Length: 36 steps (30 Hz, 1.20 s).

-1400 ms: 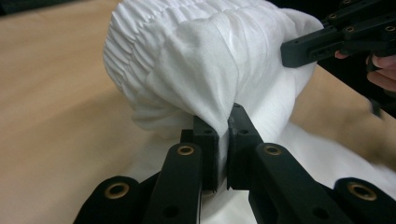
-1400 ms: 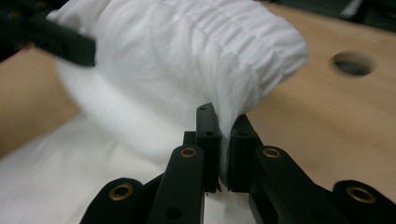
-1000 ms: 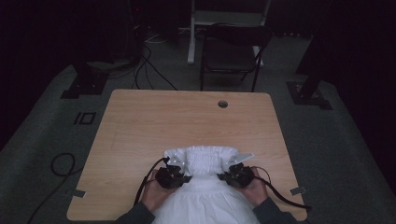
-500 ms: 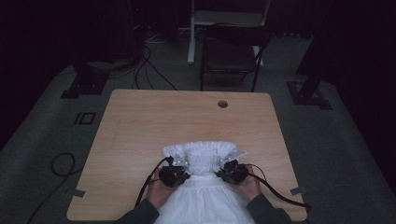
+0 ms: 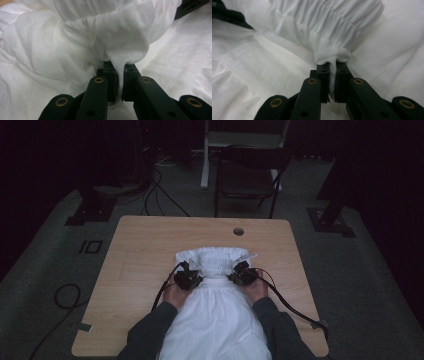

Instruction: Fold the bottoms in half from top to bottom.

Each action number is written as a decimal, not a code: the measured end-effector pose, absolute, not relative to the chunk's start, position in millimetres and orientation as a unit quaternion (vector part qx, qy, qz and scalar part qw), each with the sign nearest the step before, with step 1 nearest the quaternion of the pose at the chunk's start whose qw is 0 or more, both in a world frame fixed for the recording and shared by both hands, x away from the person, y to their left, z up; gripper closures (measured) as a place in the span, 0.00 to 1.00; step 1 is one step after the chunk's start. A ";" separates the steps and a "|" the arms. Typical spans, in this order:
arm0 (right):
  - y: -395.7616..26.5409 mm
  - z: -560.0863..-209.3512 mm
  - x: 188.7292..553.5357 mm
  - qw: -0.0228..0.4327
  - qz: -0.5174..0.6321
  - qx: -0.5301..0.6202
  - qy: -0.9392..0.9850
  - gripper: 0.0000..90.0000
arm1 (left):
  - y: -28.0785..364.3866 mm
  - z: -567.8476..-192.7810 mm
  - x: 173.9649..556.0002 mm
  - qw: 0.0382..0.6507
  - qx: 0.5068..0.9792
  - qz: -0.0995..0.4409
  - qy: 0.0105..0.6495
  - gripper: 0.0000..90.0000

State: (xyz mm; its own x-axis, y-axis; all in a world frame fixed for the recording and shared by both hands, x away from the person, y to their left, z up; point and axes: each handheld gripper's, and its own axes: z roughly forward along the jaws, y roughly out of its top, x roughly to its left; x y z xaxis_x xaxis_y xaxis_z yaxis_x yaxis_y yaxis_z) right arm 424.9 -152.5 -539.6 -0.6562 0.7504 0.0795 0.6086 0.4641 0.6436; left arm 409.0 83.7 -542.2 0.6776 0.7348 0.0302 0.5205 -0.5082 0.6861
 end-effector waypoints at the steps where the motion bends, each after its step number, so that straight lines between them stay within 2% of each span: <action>1: -151.3 -539.3 431.6 0.110 0.327 0.405 0.847 0.94 | 83.3 -541.6 416.1 0.330 0.853 0.161 0.372 0.94; 12: -143.6 -538.2 489.8 0.125 0.324 0.461 0.816 0.94 | 70.4 -535.8 473.3 0.296 0.840 0.177 0.418 0.94; 21: -141.4 -538.3 492.8 0.129 0.324 0.471 0.810 0.95 | 68.1 -535.9 474.9 0.296 0.834 0.180 0.430 0.94; 26: -140.0 -537.4 490.1 0.142 0.321 0.453 0.820 0.95 | 72.4 -531.7 475.5 0.308 0.827 0.153 0.446 0.94; 30: -143.3 -522.1 485.9 0.159 0.342 0.451 0.809 0.95 | 83.1 -511.9 475.3 0.357 0.807 0.139 0.449 0.95; 36: -161.7 -466.7 477.3 0.180 0.416 0.436 0.777 0.95 | 99.7 -459.2 468.4 0.441 0.773 0.112 0.442 0.95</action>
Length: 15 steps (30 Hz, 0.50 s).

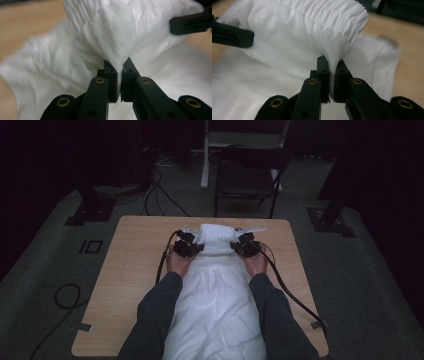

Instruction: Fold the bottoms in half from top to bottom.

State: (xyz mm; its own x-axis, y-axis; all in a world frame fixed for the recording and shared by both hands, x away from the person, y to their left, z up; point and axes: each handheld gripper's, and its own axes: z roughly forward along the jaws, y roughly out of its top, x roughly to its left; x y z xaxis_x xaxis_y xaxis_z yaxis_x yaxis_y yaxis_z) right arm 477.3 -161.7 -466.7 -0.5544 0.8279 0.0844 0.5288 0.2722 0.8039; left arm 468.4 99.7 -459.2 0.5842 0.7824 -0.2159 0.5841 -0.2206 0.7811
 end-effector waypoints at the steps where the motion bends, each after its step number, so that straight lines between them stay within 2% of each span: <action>1: -164.6 -457.1 474.6 0.181 0.429 0.431 0.773 0.95 | 100.9 -450.0 465.4 0.451 0.771 0.112 0.436 0.95; 8: -179.2 -408.8 444.2 0.184 0.480 0.386 0.766 0.95 | 108.8 -400.2 422.2 0.490 0.781 0.103 0.373 0.95; 15: -189.1 -404.5 392.6 0.163 0.483 0.336 0.792 0.95 | 111.3 -406.2 372.4 0.473 0.808 0.069 0.344 0.95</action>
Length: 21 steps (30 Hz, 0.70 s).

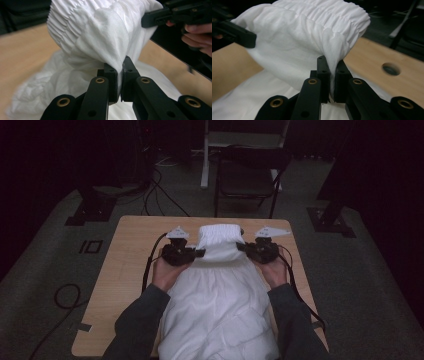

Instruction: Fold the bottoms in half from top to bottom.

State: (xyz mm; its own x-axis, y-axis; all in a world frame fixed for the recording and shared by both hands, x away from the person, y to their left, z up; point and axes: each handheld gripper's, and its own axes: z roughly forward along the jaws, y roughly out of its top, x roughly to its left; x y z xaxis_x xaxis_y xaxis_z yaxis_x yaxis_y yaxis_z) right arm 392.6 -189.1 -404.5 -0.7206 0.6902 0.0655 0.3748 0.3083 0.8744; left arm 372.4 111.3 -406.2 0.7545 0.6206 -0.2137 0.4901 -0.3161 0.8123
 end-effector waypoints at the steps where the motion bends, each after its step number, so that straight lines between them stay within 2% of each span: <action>1: -189.8 -406.6 386.9 0.159 0.480 0.332 0.796 0.95 | 110.6 -411.8 363.7 0.464 0.816 0.063 0.339 0.95; 6: -189.9 -437.8 353.1 0.126 0.437 0.307 0.836 0.95 | 104.6 -454.3 336.0 0.409 0.850 0.035 0.330 0.95; 13: -178.3 -512.5 331.0 0.057 0.349 0.302 0.885 0.95 | 100.0 -521.1 325.2 0.338 0.876 -0.006 0.344 0.94; 17: -174.2 -540.4 331.2 0.034 0.335 0.317 0.887 0.95 | 99.4 -536.2 324.4 0.330 0.877 -0.001 0.350 0.94; 21: -173.0 -539.9 333.5 0.028 0.332 0.322 0.886 0.95 | 101.3 -538.5 326.3 0.339 0.875 -0.005 0.347 0.94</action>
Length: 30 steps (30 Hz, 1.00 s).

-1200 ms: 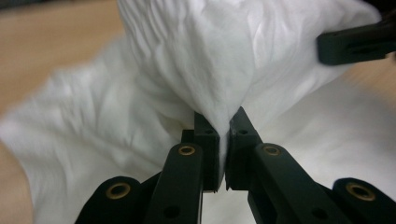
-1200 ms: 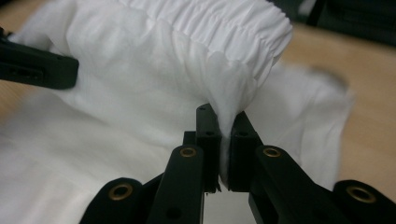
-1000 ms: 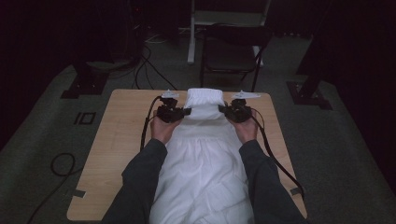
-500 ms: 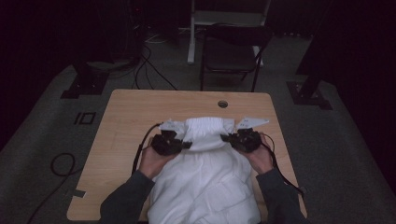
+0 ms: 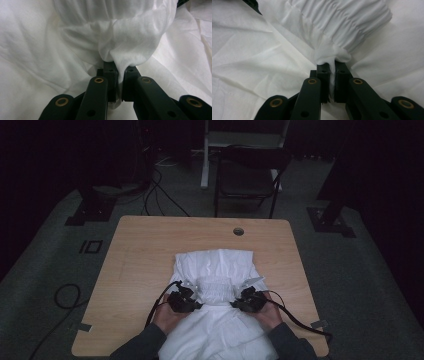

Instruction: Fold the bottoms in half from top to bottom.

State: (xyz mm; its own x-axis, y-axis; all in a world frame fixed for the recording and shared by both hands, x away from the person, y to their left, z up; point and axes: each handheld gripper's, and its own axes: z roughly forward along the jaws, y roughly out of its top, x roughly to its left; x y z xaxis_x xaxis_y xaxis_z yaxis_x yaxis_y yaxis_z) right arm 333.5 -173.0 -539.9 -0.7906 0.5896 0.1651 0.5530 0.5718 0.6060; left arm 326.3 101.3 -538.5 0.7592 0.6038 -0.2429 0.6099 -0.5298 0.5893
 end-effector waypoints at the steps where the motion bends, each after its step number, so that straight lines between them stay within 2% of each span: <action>1: -173.3 -540.0 335.7 0.023 0.331 0.323 0.886 0.95 | 102.0 -539.0 328.0 0.340 0.874 -0.005 0.346 0.95; 6: -171.2 -540.4 347.0 0.024 0.334 0.327 0.883 0.95 | 102.5 -539.6 343.8 0.342 0.873 0.031 0.346 0.95; 16: -161.5 -542.6 425.1 0.039 0.357 0.369 0.857 0.95 | 98.5 -536.6 409.1 0.321 0.871 0.108 0.357 0.95; 24: -156.0 -539.8 473.2 0.056 0.347 0.408 0.843 0.95 | 86.6 -534.6 452.0 0.296 0.867 0.158 0.369 0.94; 30: -151.3 -537.9 492.3 0.071 0.338 0.439 0.830 0.95 | 78.4 -532.7 471.7 0.281 0.859 0.170 0.392 0.94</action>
State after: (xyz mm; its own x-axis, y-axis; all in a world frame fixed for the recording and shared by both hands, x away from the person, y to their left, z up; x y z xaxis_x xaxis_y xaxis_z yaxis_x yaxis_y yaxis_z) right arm 492.3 -151.3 -537.9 -0.6044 0.7762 0.1793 0.6808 0.3863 0.6223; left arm 471.7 78.4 -532.7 0.6341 0.7698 0.0723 0.5782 -0.5341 0.6168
